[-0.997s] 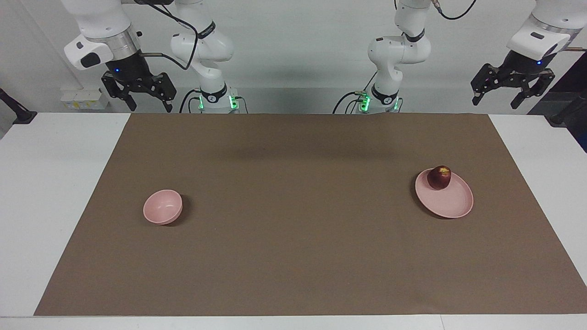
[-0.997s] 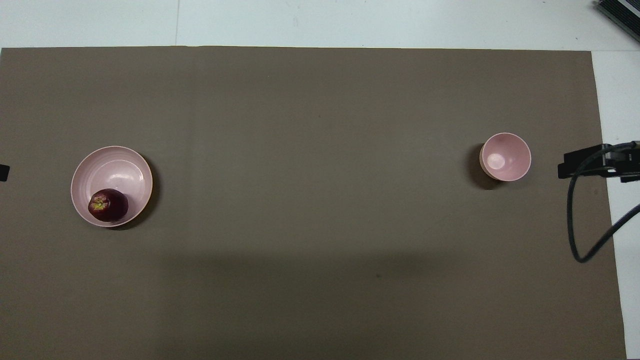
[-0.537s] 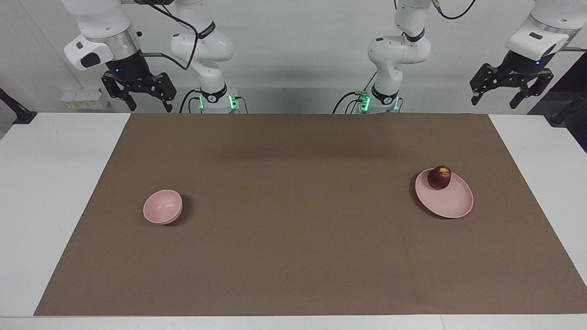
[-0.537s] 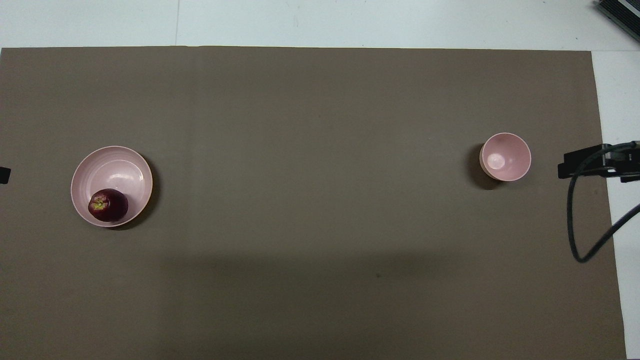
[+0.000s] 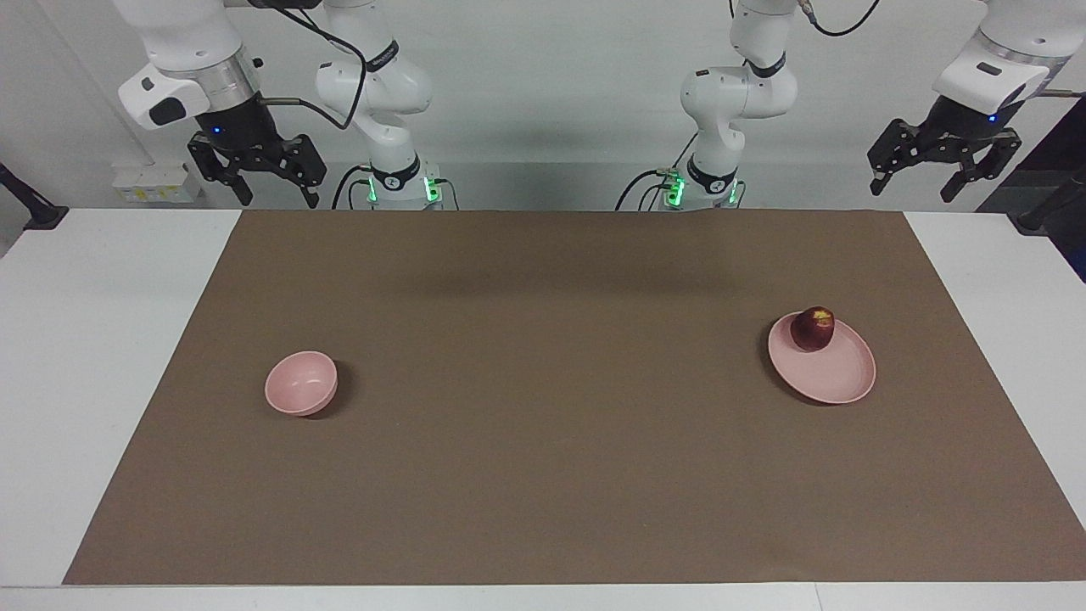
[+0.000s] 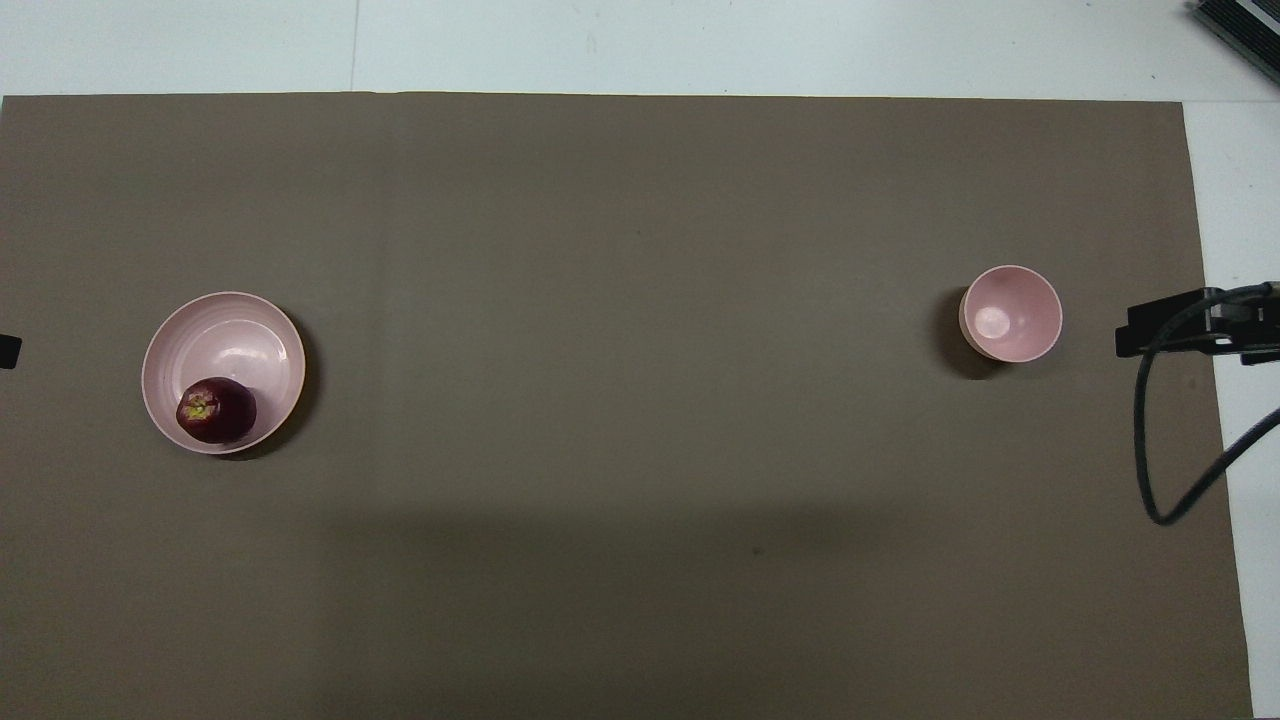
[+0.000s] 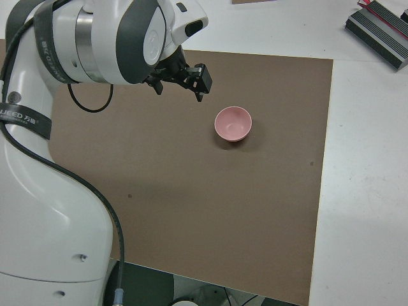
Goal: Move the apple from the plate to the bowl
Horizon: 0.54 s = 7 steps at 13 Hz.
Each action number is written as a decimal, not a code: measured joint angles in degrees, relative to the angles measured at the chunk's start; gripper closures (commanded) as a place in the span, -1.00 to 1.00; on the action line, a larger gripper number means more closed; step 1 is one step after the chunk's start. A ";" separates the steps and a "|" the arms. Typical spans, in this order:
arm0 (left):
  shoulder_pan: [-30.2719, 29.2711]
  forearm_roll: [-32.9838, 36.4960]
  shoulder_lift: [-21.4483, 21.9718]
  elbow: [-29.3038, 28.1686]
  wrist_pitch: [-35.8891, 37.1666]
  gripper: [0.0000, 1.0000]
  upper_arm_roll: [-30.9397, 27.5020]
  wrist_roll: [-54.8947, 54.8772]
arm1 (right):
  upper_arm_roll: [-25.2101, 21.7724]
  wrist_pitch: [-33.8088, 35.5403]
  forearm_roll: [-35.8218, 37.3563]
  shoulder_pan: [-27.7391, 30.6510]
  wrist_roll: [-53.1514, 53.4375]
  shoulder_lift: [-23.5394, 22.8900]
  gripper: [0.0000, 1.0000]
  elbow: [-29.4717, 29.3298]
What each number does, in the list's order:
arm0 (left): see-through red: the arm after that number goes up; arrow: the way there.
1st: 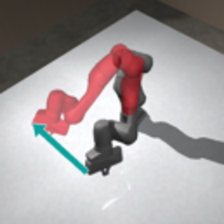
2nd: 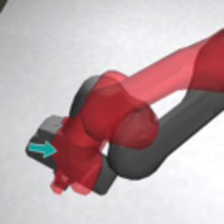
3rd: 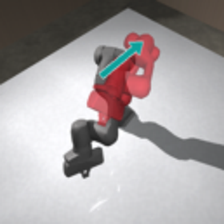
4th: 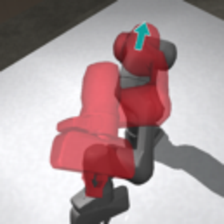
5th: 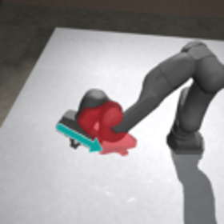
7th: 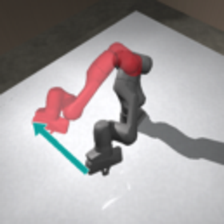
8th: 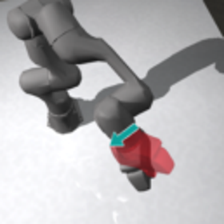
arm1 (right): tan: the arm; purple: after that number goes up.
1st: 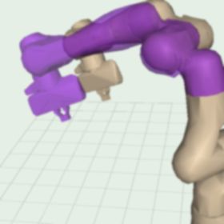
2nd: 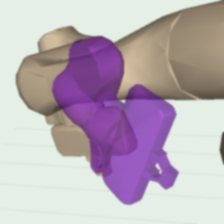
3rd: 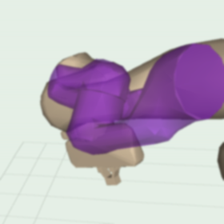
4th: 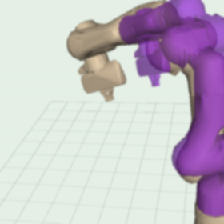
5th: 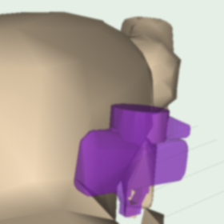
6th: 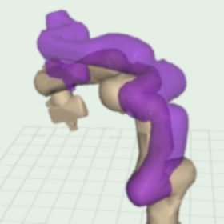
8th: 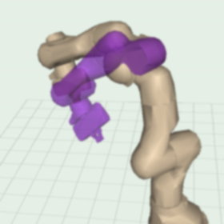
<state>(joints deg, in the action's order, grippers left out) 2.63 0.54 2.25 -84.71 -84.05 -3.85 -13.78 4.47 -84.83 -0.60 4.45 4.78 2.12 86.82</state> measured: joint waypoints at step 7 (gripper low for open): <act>0.00 -0.02 0.25 -10.03 -9.31 -1.00 0.01 0.00 | 0.00 0.00 0.00 0.00 0.00 0.00 -1.00 0.00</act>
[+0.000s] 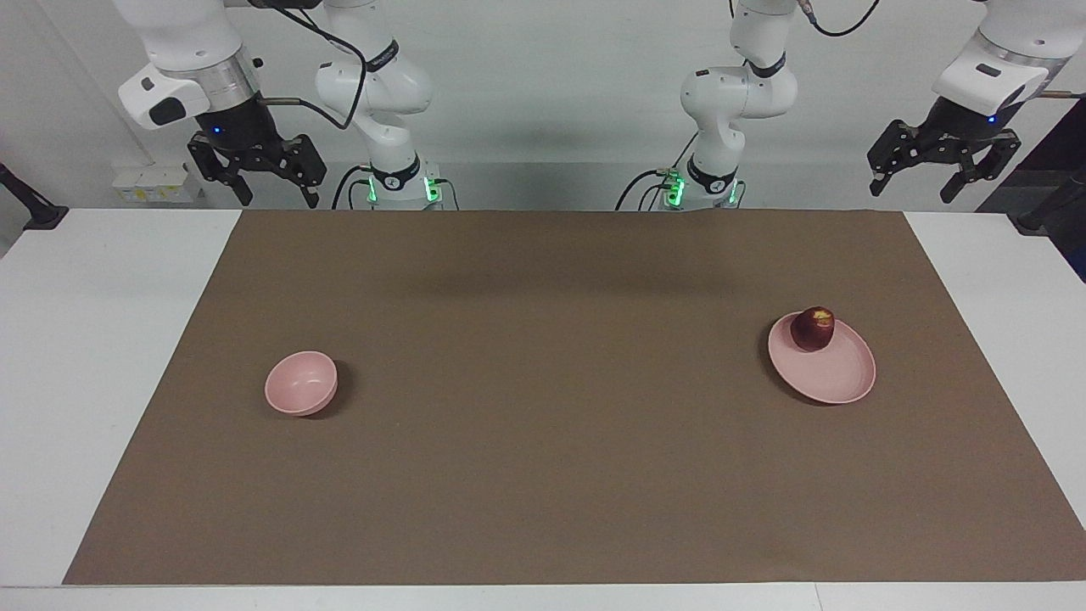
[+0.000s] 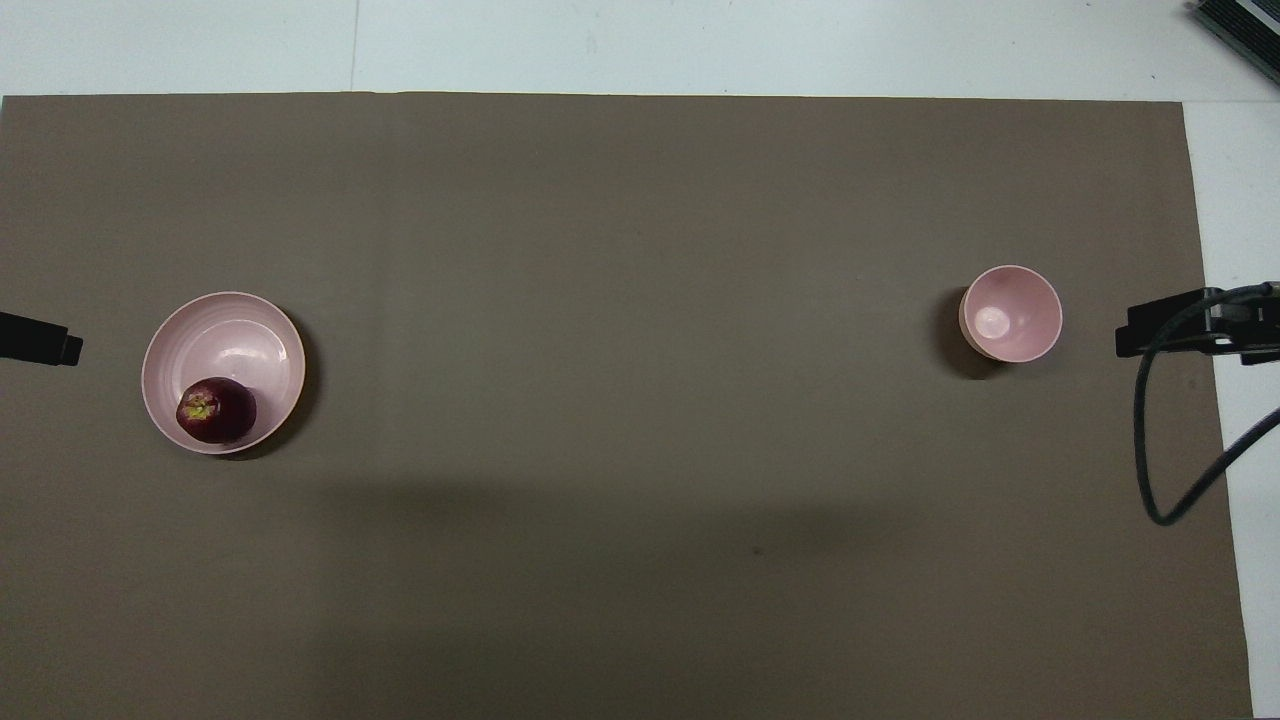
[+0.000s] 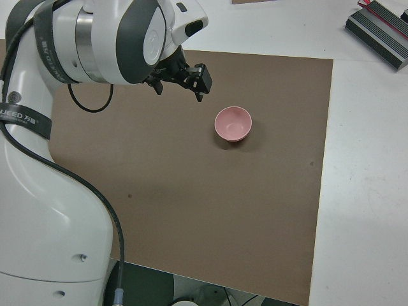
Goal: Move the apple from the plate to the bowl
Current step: 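Reach the left gripper over the pink bowl toward the red apple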
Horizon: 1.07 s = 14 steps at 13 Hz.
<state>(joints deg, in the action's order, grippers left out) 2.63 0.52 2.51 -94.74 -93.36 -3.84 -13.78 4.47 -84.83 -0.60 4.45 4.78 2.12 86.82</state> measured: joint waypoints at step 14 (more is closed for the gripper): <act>-0.07 -0.60 0.10 -13.15 -14.28 -1.00 -0.13 0.00 | 0.00 0.00 0.00 0.00 0.00 0.00 -1.00 0.00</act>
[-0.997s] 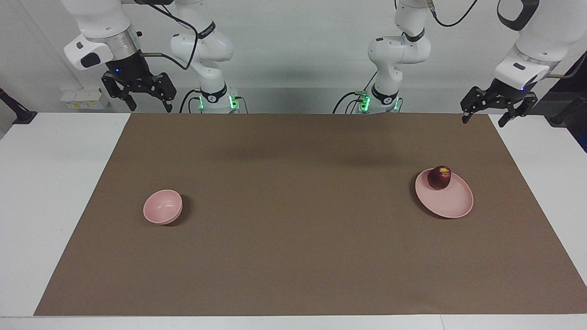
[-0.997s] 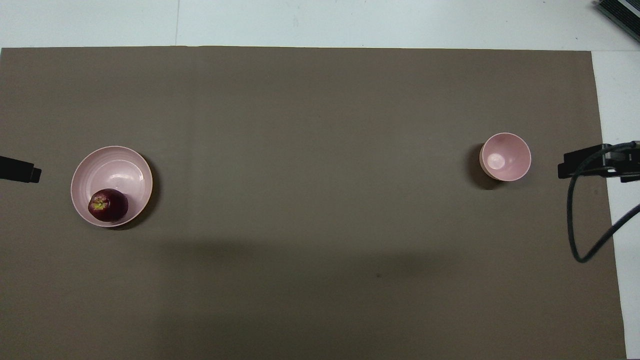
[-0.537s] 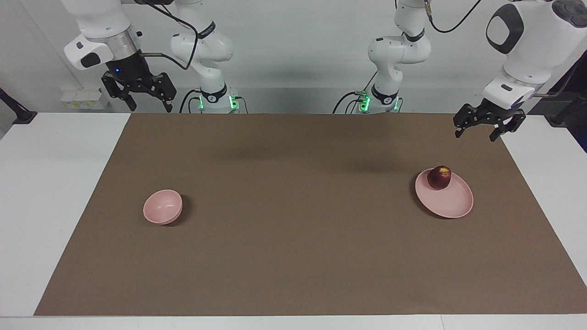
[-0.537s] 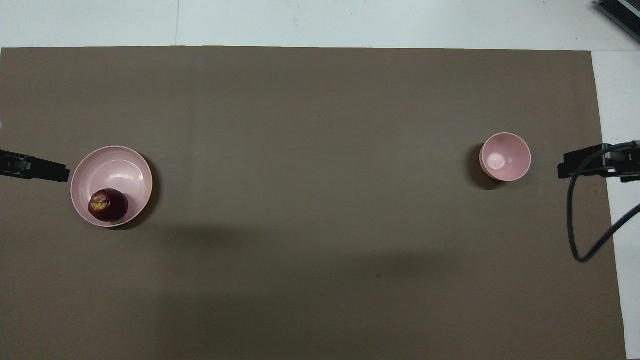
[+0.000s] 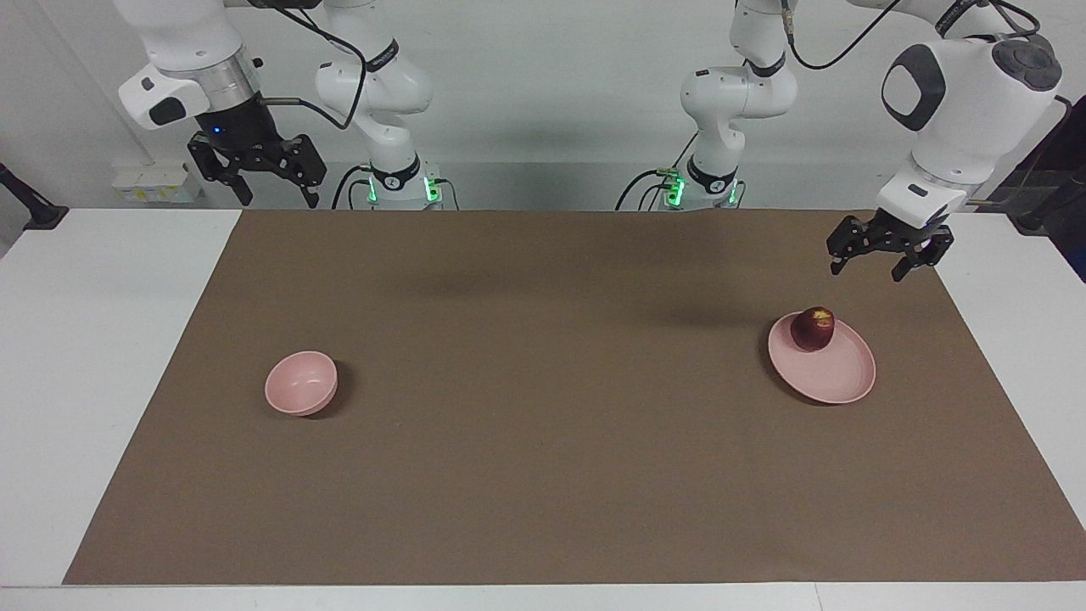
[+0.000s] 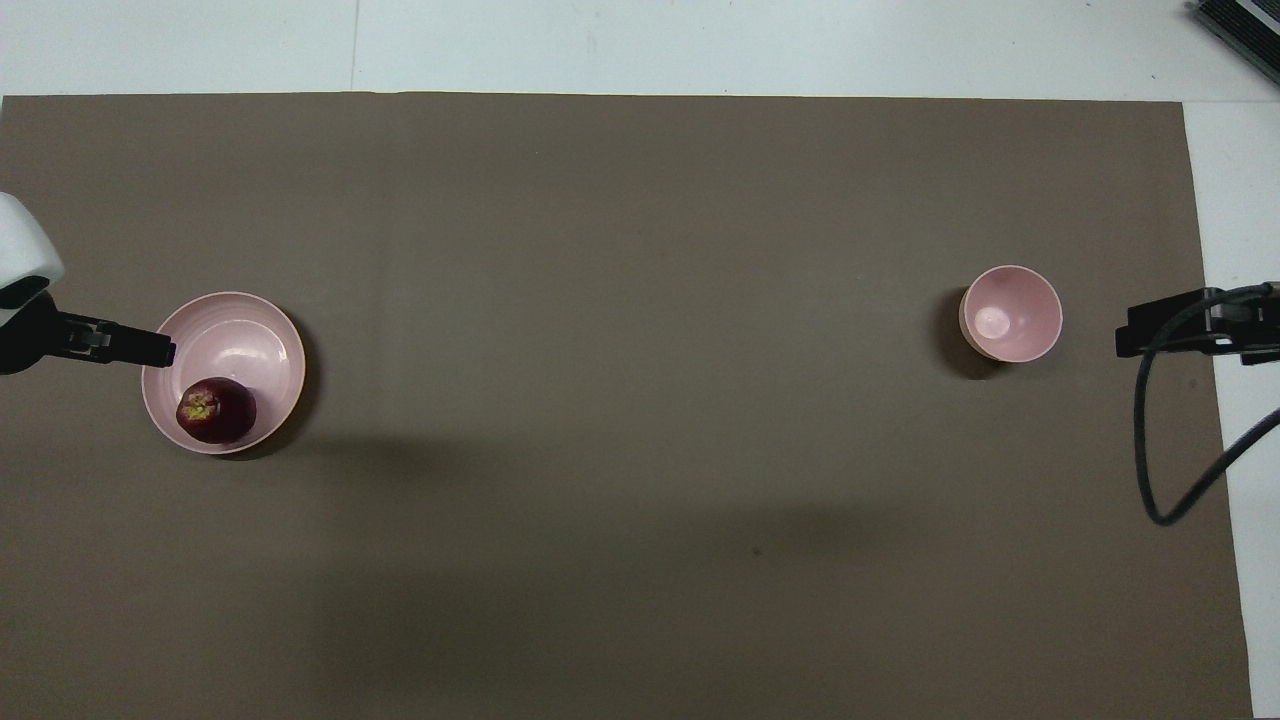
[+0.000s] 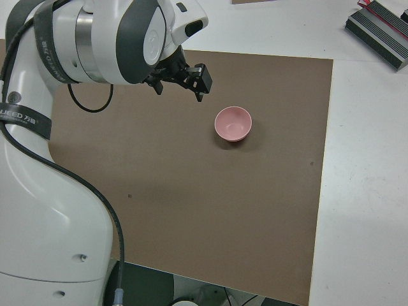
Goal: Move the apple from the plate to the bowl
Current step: 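Reach the left gripper over the pink bowl toward the red apple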
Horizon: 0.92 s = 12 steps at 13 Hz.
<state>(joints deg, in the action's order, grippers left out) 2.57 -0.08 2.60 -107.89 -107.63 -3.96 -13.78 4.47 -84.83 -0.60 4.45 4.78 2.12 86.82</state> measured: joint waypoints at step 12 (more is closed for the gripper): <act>-0.01 -0.06 -3.09 -10.71 -15.07 -1.00 0.04 -0.11 | 0.00 0.00 0.00 0.00 0.00 0.00 -1.00 0.00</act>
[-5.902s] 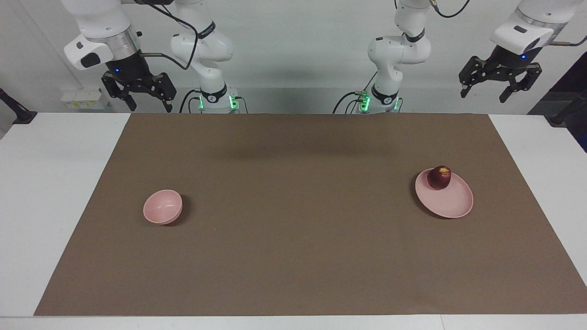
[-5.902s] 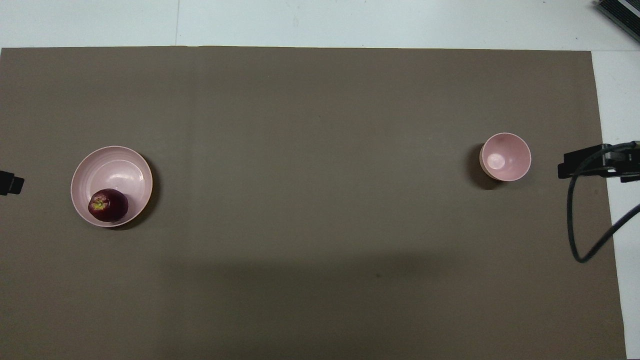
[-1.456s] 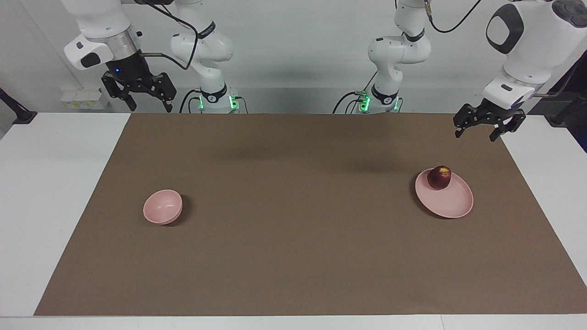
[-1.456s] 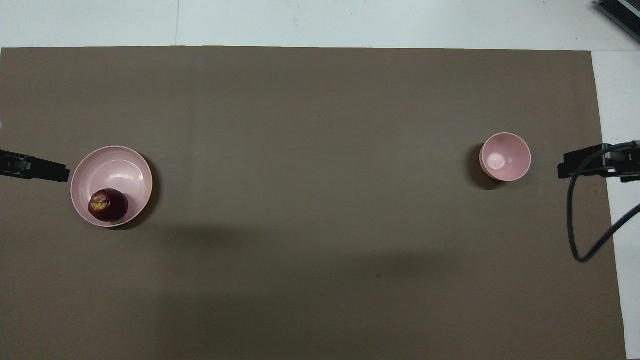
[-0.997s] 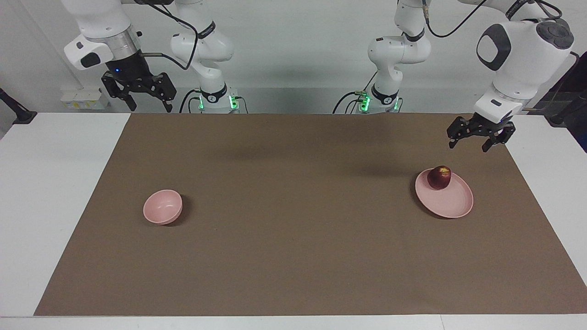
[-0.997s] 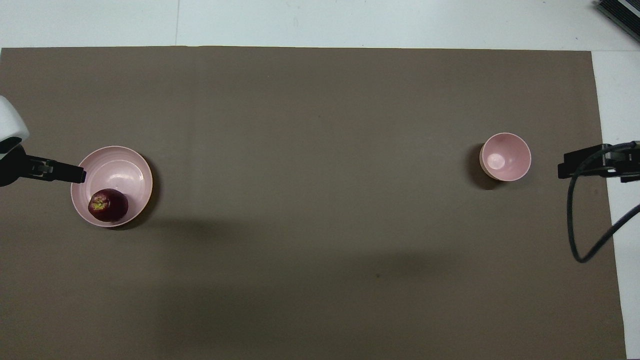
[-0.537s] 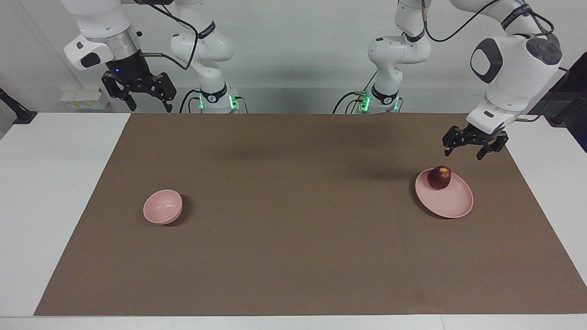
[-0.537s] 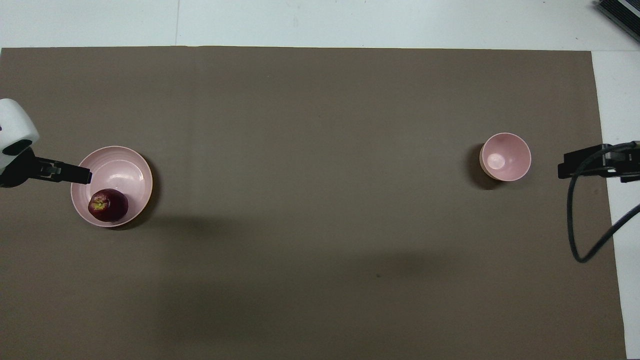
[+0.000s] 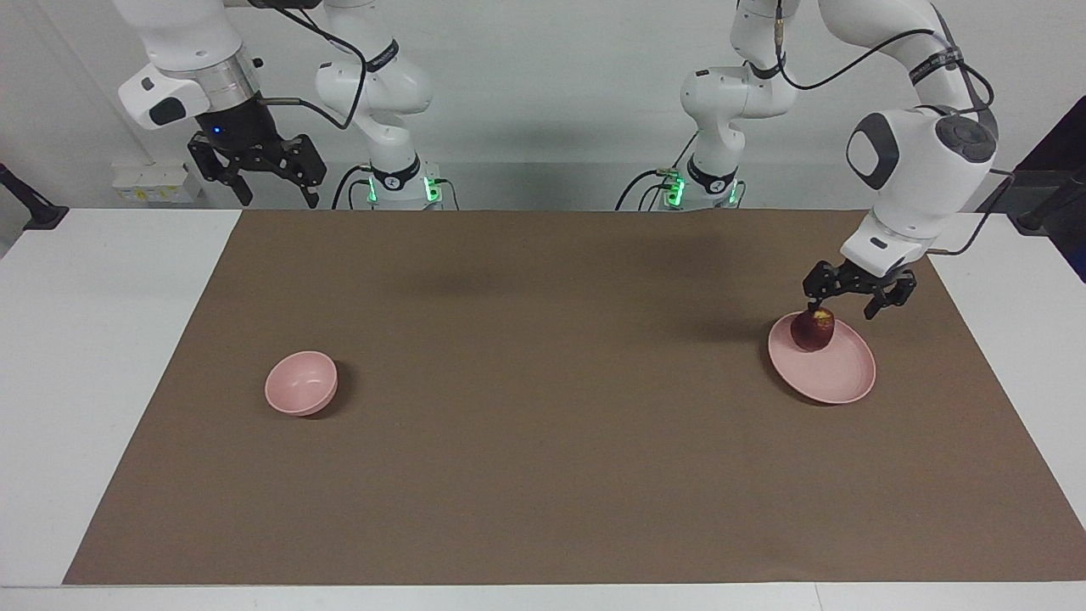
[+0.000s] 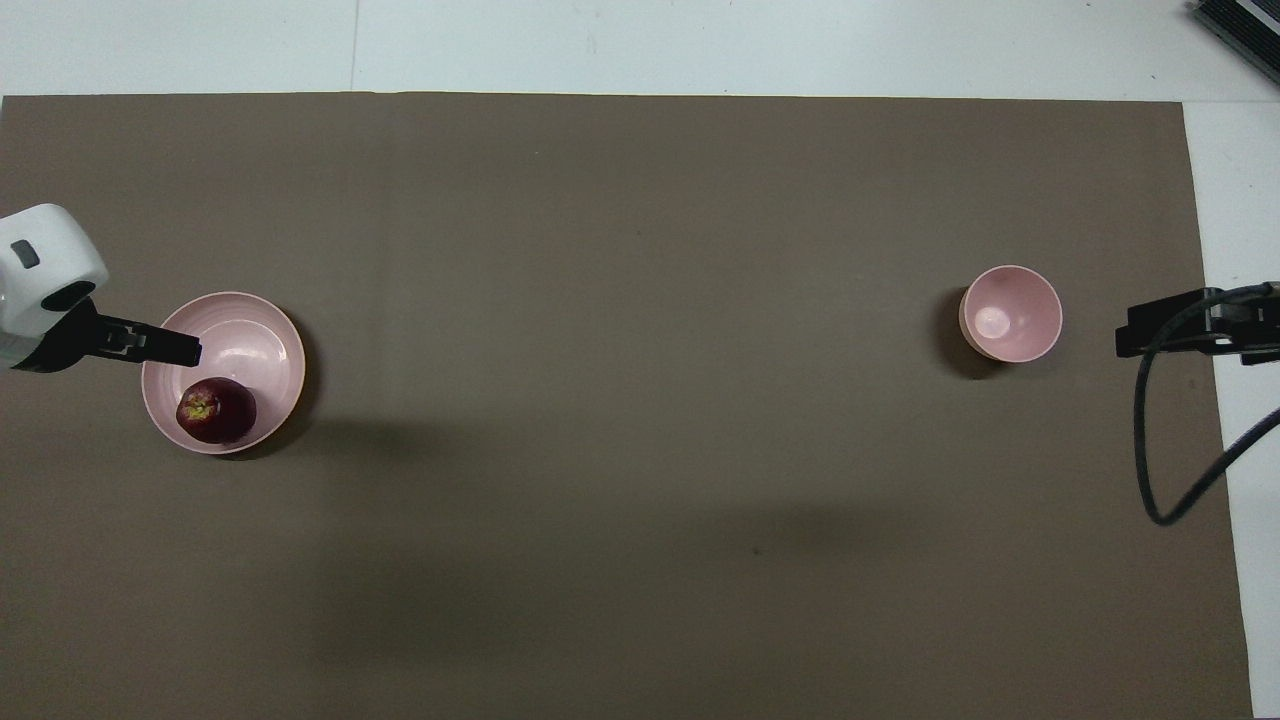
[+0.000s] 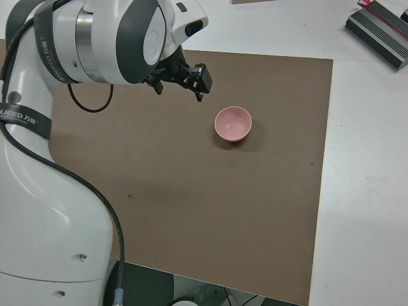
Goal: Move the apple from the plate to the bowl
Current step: 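Reach the left gripper over the pink bowl toward the red apple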
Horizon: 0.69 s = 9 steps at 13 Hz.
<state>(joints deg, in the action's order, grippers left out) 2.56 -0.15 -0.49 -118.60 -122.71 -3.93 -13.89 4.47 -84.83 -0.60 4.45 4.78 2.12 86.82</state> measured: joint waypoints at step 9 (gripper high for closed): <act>-2.64 -0.01 -1.91 -8.05 -9.85 -1.00 -0.15 -0.06 | 0.00 0.00 0.00 0.00 0.00 0.00 -1.00 0.00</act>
<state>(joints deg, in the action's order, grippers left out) -0.08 -0.16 -2.40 -126.65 -132.56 -4.08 -13.95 4.47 -84.83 -0.60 4.45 4.78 2.12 86.82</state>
